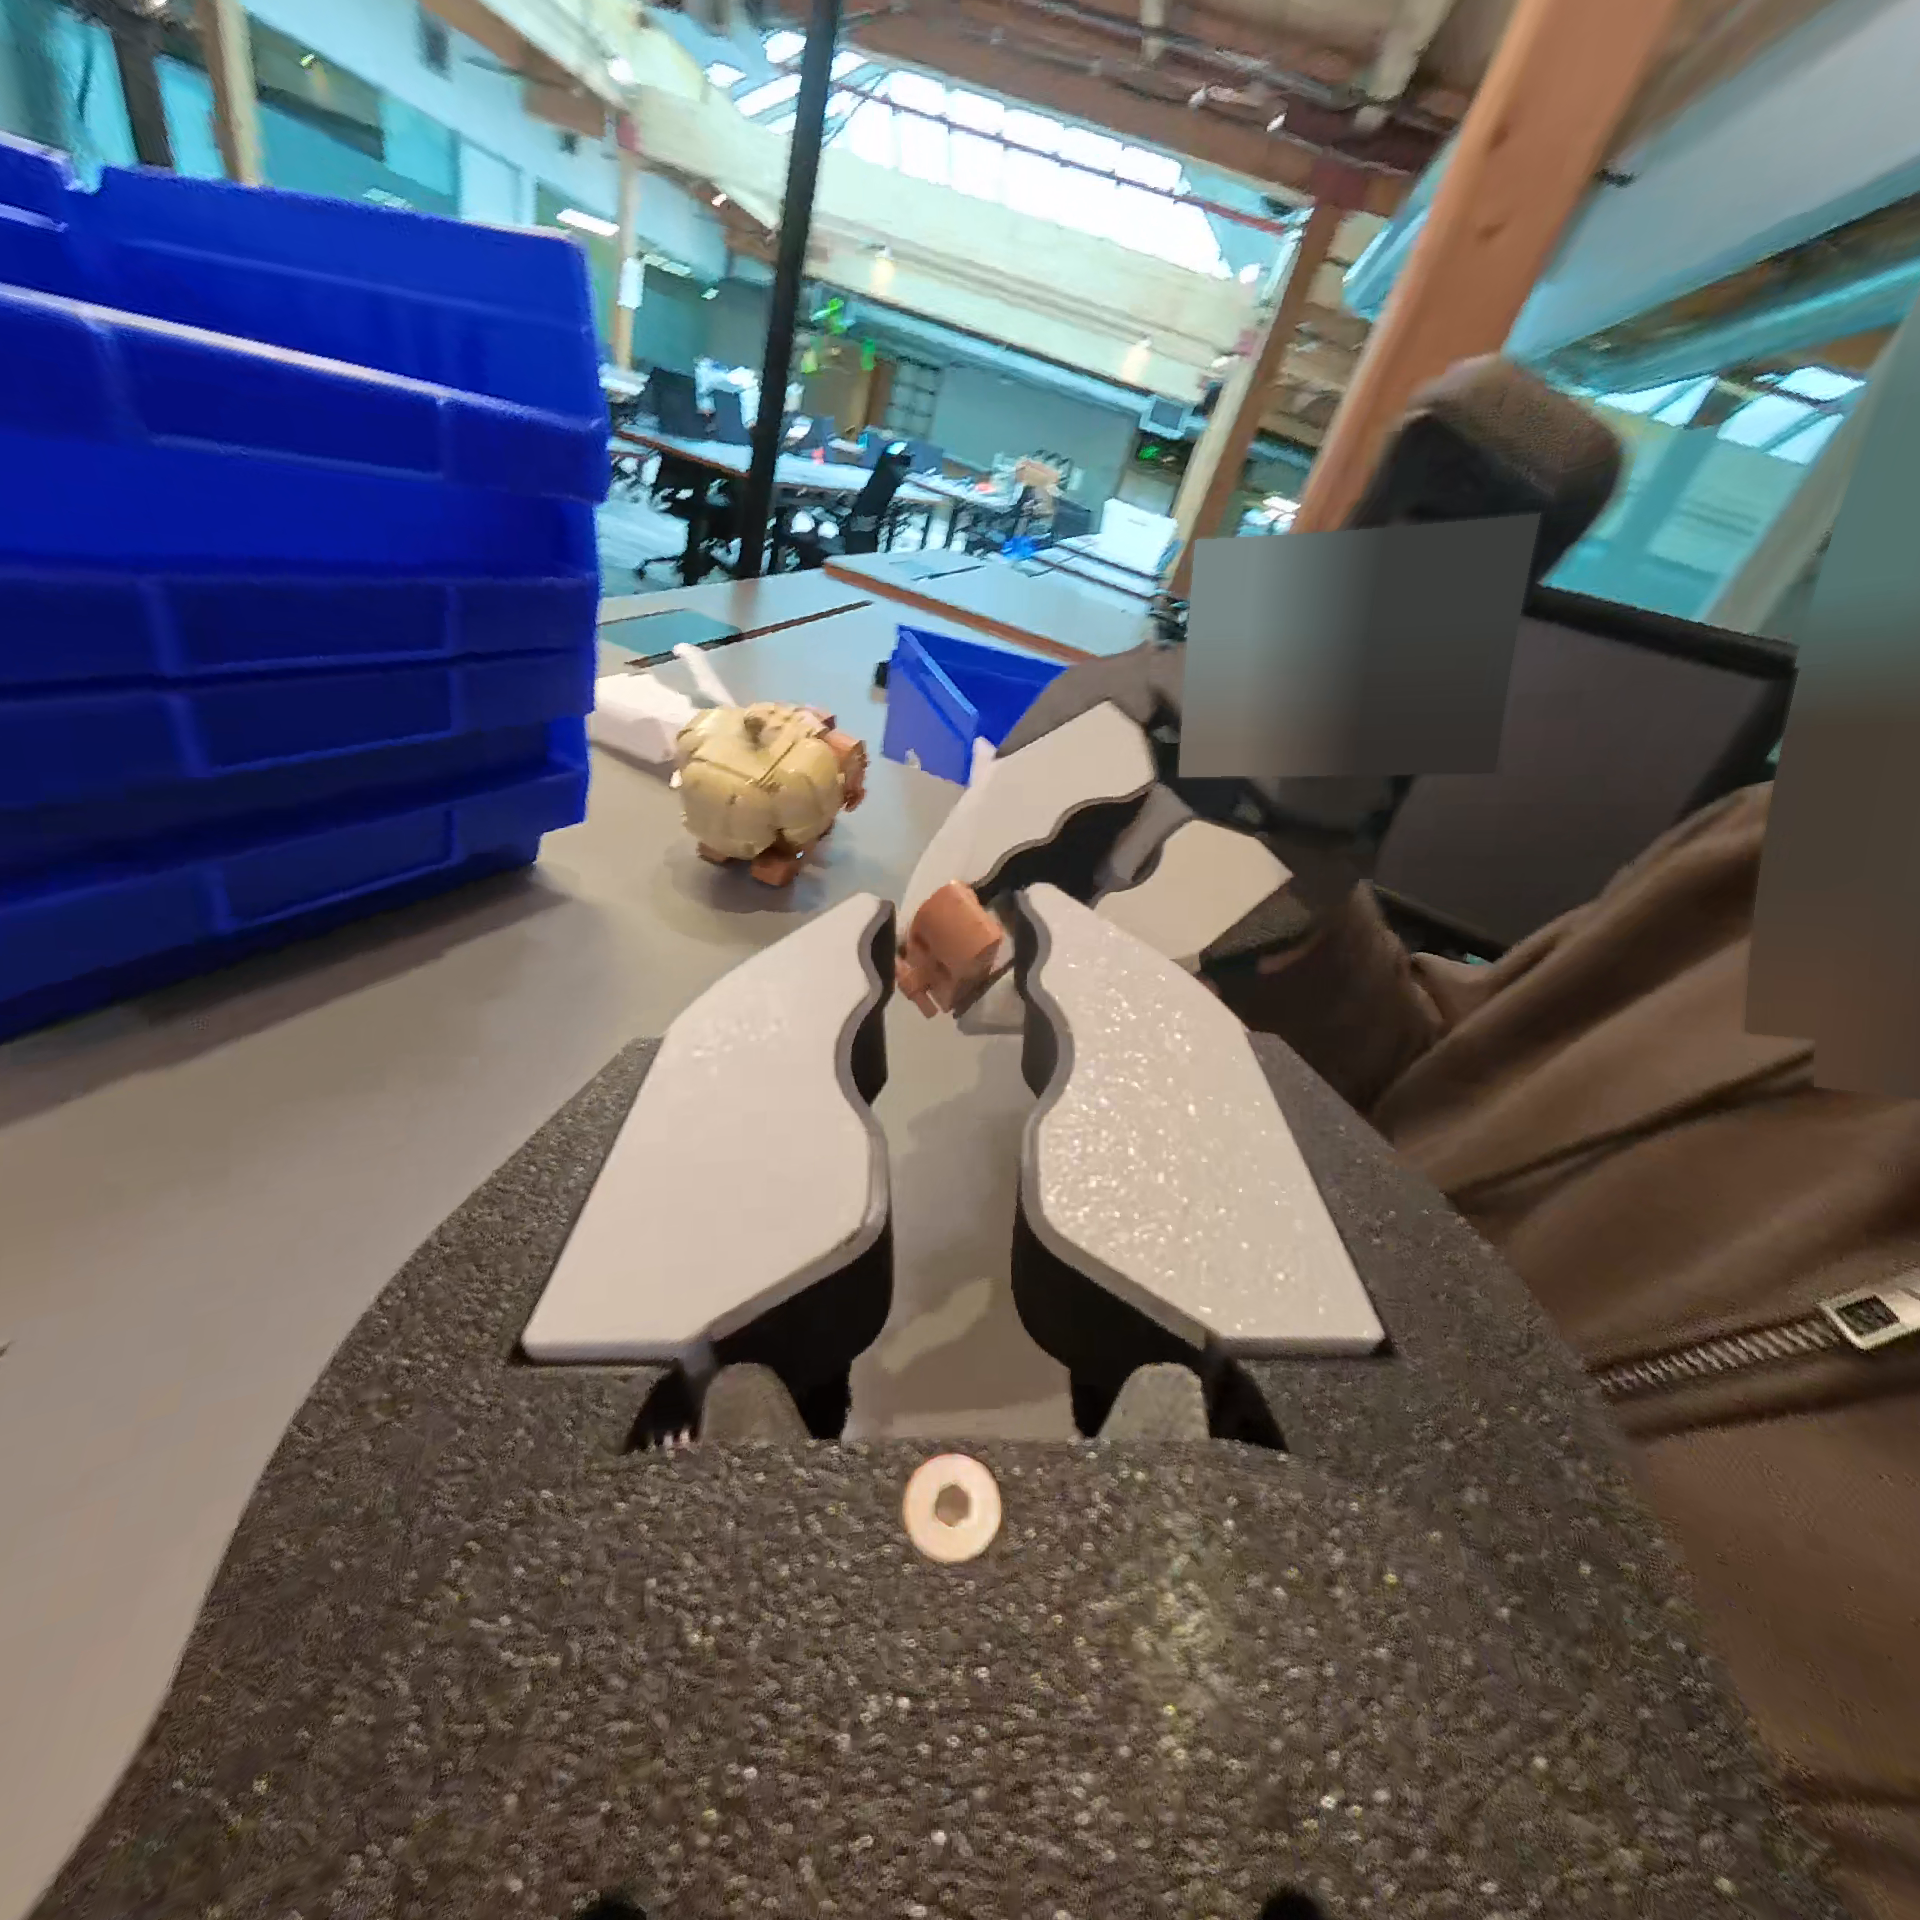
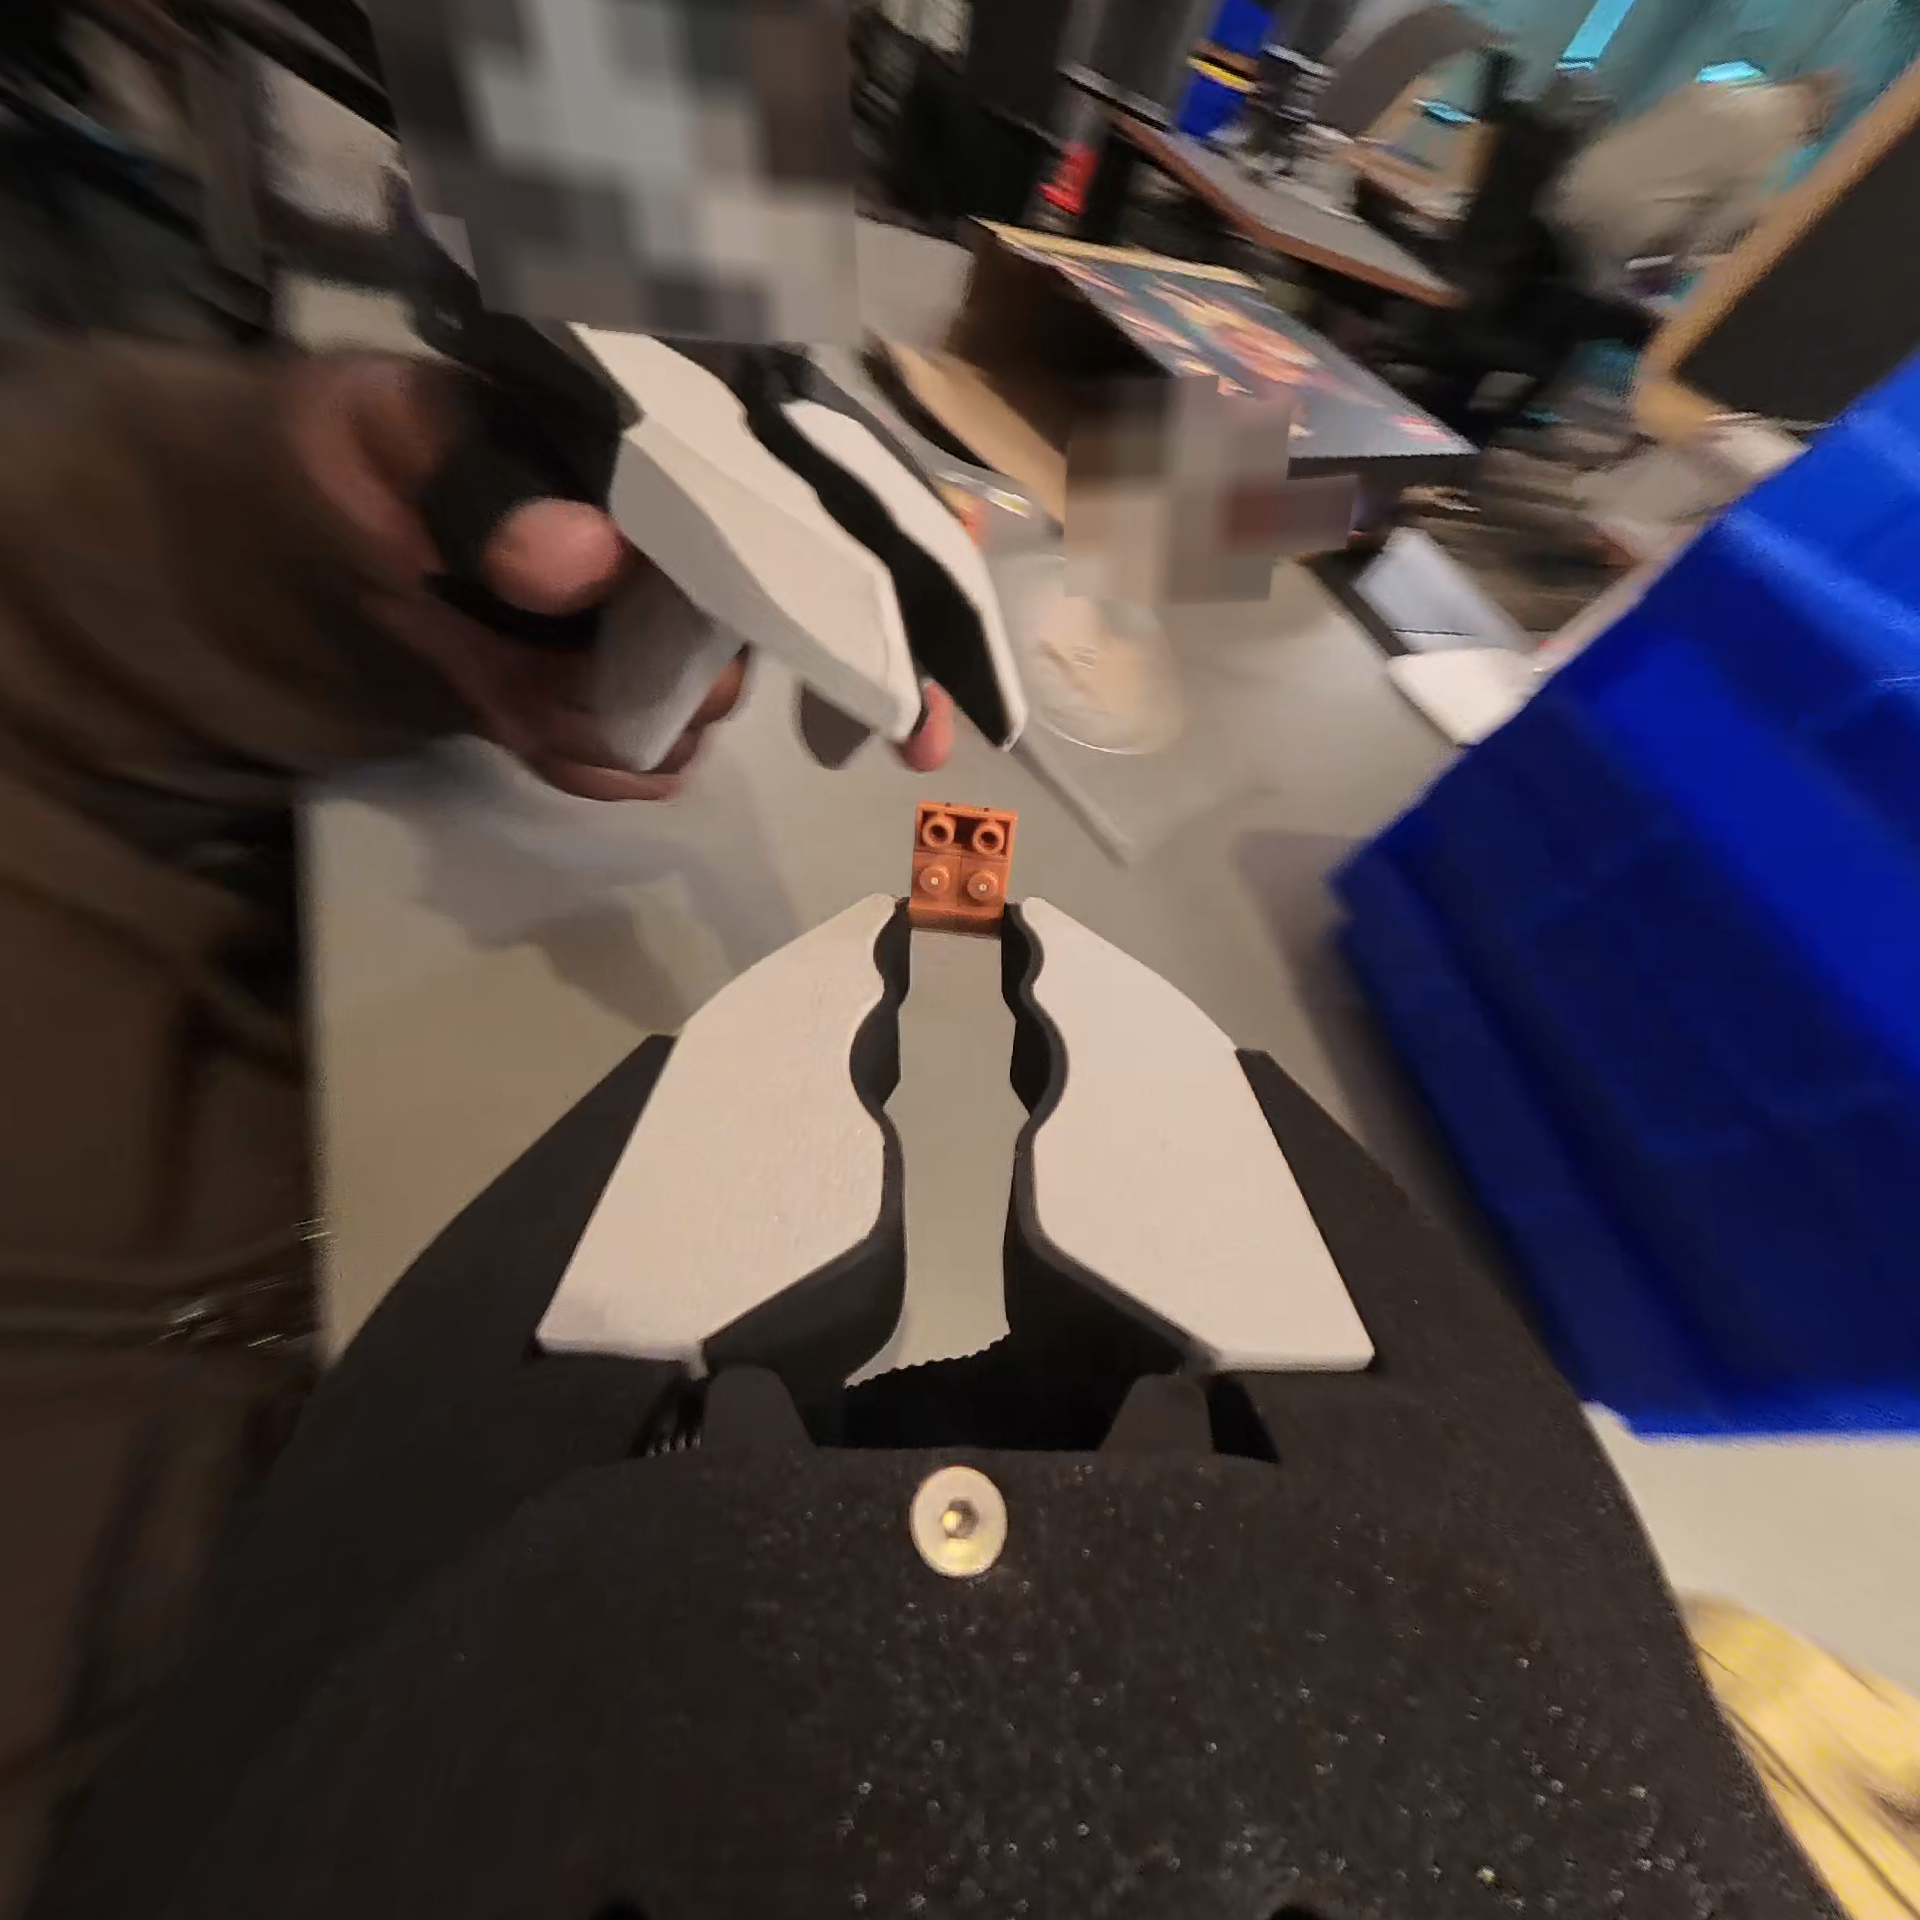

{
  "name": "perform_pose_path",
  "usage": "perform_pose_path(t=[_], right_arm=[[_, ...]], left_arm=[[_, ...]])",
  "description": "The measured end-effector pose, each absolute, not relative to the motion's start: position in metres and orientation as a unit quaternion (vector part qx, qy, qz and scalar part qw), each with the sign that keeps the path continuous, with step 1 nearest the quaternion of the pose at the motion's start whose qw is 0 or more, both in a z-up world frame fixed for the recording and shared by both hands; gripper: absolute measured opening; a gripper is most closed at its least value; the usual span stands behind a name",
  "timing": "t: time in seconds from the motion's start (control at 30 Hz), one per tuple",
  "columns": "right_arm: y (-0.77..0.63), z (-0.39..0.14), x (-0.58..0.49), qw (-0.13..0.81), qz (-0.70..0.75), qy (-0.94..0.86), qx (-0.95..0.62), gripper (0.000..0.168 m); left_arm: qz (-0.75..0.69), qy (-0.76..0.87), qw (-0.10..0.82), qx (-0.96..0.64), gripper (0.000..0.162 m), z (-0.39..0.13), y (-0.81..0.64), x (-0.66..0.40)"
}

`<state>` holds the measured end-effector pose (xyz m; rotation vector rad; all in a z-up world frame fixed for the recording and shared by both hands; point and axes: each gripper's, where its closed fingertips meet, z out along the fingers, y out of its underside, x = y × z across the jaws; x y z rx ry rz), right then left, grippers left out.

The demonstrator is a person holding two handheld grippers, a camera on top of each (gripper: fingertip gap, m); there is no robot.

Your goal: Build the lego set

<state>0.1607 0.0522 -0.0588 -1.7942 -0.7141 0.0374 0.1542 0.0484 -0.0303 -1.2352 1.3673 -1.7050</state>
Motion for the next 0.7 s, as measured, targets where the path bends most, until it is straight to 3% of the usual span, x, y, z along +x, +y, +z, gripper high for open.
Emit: perform_pose_path(t=[0.27, 0.7], right_arm=[[0.062, -0.064, 0.168, 0.566, -0.113, -0.301, -0.759, 0.017], [0.07, -0.061, 0.169, 0.594, -0.161, -0.291, -0.732, 0.017]], left_arm=[[-0.617, 0.504, 0.309, -0.52, 0.023, -0.045, 0.051, 0.166], [-0.642, 0.47, 0.303, -0.524, 0.009, -0.047, 0.062, 0.168]])
